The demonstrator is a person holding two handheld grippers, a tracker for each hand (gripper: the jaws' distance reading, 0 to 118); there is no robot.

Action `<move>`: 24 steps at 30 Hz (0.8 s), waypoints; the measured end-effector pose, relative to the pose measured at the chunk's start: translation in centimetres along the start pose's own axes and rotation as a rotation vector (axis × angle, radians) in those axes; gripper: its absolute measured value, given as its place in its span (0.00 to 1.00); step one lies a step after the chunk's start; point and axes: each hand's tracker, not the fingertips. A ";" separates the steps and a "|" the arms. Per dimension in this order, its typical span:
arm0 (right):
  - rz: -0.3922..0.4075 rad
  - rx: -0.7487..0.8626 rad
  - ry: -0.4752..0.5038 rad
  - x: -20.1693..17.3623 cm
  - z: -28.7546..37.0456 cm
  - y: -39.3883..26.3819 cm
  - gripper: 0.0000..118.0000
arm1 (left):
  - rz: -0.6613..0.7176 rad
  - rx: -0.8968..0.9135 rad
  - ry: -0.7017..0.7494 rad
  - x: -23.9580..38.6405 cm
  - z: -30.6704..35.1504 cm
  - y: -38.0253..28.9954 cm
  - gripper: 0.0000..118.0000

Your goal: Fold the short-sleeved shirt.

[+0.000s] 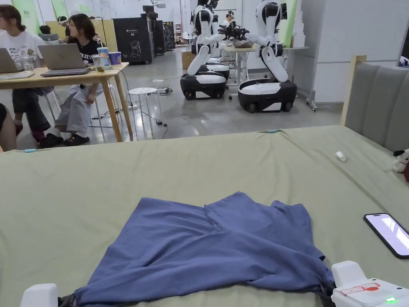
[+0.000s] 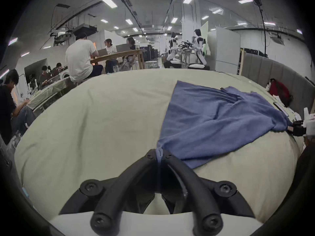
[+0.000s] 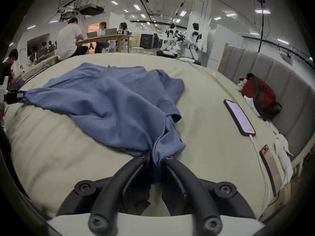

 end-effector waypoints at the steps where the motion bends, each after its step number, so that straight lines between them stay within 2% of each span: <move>1: -0.008 0.000 0.002 0.0 0.1 0.1 0.10 | -0.001 -0.007 -0.002 0.0 -0.1 0.2 0.04; 2: -0.016 -0.002 0.006 0.1 0.3 0.3 0.20 | -0.022 -0.038 -0.009 0.1 -0.3 0.5 0.15; 3: -0.023 -0.010 0.005 0.2 0.8 0.5 0.37 | -0.028 -0.045 -0.005 0.2 -0.3 0.7 0.31; 4: -0.029 -0.015 -0.001 0.2 1.3 0.6 0.61 | -0.034 -0.053 0.005 0.4 -0.3 0.9 0.56; 5: -0.030 -0.015 -0.006 0.3 1.9 0.8 0.90 | -0.041 -0.060 0.020 0.9 0.2 1.2 0.84; 6: -0.032 -0.005 -0.006 0.4 2.5 0.9 1.00 | -0.045 -0.052 0.026 1.1 0.5 1.5 0.99; 8: -0.041 0.083 0.015 1.1 3.4 1.6 0.99 | -0.066 0.011 0.019 1.3 1.3 2.5 1.00; 10: -0.047 0.076 0.017 1.4 4.0 3.1 0.99 | -0.063 0.005 0.003 1.9 2.0 3.4 0.98; 11: -0.052 0.083 0.023 1.4 4.5 4.3 0.94 | -0.065 -0.001 0.006 2.1 2.0 4.0 0.87; 12: -0.048 0.086 0.035 1.5 4.6 5.1 0.86 | -0.064 -0.004 0.009 2.3 2.0 4.4 0.69; 13: -0.041 0.089 0.040 1.4 4.5 6.0 0.71 | -0.065 -0.004 0.016 2.4 2.0 4.7 0.44; 14: -0.026 0.094 0.028 1.1 4.2 6.8 0.44 | -0.067 -0.005 0.024 2.4 1.8 5.0 0.11; 15: -0.007 0.100 0.005 1.0 3.6 7.5 0.23 | -0.074 -0.017 0.036 2.5 1.5 5.2 0.00; 16: 0.022 0.107 -0.016 0.8 3.1 8.1 0.08 | -0.070 -0.028 0.052 2.5 1.1 5.3 0.00; 17: 0.031 0.111 -0.028 0.6 2.6 8.6 0.01 | -0.071 -0.038 0.049 2.4 0.9 5.4 0.00; 22: -0.039 0.112 0.000 0.8 0.8 9.9 0.00 | -0.017 -0.088 0.041 1.7 1.2 5.4 0.00; 23: -0.040 0.115 -0.004 0.5 1.4 10.1 0.00 | -0.013 -0.085 0.044 1.5 1.3 5.2 0.17; 24: -0.040 0.120 -0.003 0.5 1.4 10.1 0.00 | -0.010 -0.084 0.047 1.3 1.5 5.1 0.17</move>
